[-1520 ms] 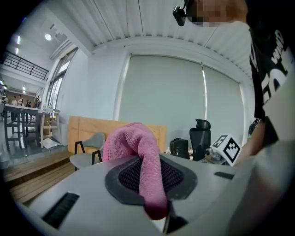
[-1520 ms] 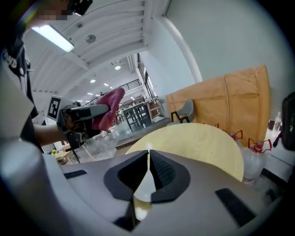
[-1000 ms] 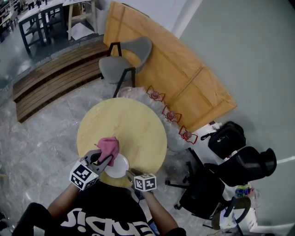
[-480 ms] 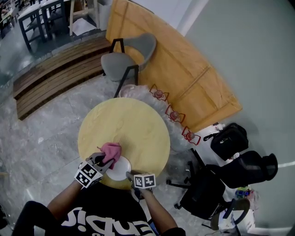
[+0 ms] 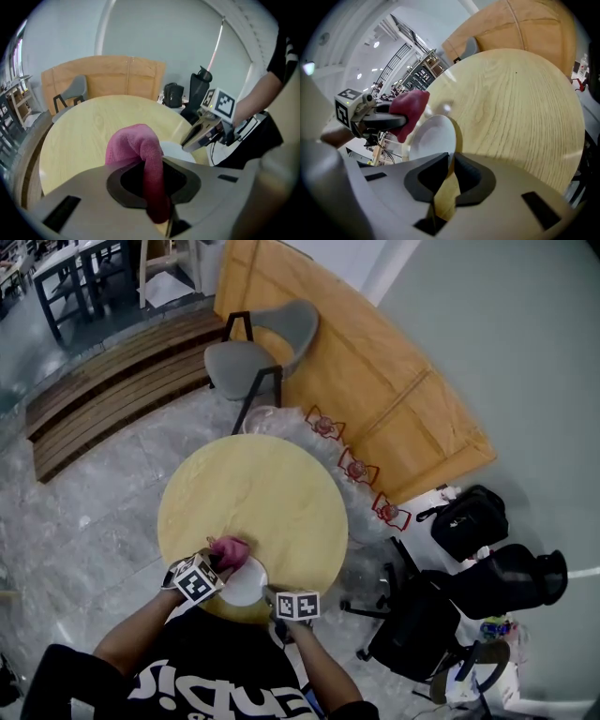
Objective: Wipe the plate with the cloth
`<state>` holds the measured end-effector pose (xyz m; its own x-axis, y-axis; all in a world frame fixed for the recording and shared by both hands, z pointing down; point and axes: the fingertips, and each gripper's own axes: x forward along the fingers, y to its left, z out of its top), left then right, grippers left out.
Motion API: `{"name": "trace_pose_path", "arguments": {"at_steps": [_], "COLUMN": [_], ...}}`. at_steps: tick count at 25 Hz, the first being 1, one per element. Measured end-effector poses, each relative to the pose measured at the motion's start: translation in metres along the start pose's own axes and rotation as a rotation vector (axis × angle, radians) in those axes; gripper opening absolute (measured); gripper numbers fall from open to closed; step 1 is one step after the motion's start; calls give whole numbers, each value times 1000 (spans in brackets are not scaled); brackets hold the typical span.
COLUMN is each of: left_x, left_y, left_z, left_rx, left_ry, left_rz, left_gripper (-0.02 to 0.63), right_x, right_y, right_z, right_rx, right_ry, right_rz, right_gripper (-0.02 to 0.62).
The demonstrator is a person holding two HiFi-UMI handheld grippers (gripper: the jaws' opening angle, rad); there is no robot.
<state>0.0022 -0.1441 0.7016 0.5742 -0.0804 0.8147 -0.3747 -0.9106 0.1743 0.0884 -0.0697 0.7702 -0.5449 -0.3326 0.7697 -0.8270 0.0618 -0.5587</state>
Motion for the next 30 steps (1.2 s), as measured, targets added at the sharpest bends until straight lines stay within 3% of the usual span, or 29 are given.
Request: {"name": "trace_pose_path", "arguments": {"at_steps": [6,10,30], "left_x": [33,47,74], "left_y": [-3,-10,-39], "left_z": [-14,-19,-6], "left_rx": [69,94,113], "left_ry": [142,191,218], "left_rz": [45,58,23], "left_gripper": [64,64,64], "right_x": [2,2,4], "right_y": [-1,0,-3], "right_z": [-1,1,1], "right_rx": [8,14,69], "right_ry": [4,8,-22], "right_rz": [11,20,35], "right_gripper": [57,57,55]}}
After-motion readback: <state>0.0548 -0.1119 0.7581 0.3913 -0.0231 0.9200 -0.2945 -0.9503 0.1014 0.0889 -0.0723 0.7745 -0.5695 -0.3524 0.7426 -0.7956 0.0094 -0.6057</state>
